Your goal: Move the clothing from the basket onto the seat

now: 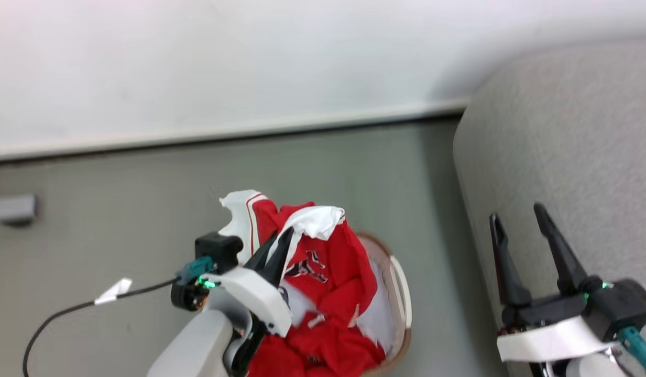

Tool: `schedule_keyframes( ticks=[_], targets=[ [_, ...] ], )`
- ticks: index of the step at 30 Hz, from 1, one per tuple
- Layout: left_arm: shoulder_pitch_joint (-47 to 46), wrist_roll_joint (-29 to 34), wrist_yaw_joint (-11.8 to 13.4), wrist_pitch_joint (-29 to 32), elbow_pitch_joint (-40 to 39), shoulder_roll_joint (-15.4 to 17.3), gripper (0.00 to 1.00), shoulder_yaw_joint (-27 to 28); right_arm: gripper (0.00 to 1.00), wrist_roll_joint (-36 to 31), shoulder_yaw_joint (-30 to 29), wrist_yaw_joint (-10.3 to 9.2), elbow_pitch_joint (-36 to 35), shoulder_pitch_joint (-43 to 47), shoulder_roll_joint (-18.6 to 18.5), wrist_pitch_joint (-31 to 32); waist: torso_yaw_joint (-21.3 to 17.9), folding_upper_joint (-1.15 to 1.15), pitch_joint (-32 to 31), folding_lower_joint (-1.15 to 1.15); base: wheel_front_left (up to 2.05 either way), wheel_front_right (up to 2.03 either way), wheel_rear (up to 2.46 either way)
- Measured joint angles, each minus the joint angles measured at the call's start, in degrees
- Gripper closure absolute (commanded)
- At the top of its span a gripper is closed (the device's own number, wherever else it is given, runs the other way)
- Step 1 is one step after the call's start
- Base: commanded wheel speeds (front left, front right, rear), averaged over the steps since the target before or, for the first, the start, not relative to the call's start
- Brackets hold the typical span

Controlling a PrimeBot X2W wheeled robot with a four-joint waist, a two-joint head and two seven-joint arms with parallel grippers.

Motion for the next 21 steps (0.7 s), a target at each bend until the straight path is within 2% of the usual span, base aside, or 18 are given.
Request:
schedule_keyframes(
  ticks=[13,21],
  targets=[
    [12.28,-3.02,5.55,7.57,-21.5,6.47,1.0,1.64,0.0,-1.78,0.16,0.0,4.15,9.26,-0.19,0.01,0.01,0.0,-16.22,-0.01,0.0,0.0,0.0],
    [14.75,-3.68,8.1,12.71,-33.56,10.03,1.0,2.09,0.0,-1.38,4.85,0.0,4.12,7.6,-3.38,0.0,0.47,0.0,-19.1,0.0,0.0,0.0,0.0]
  ],
)
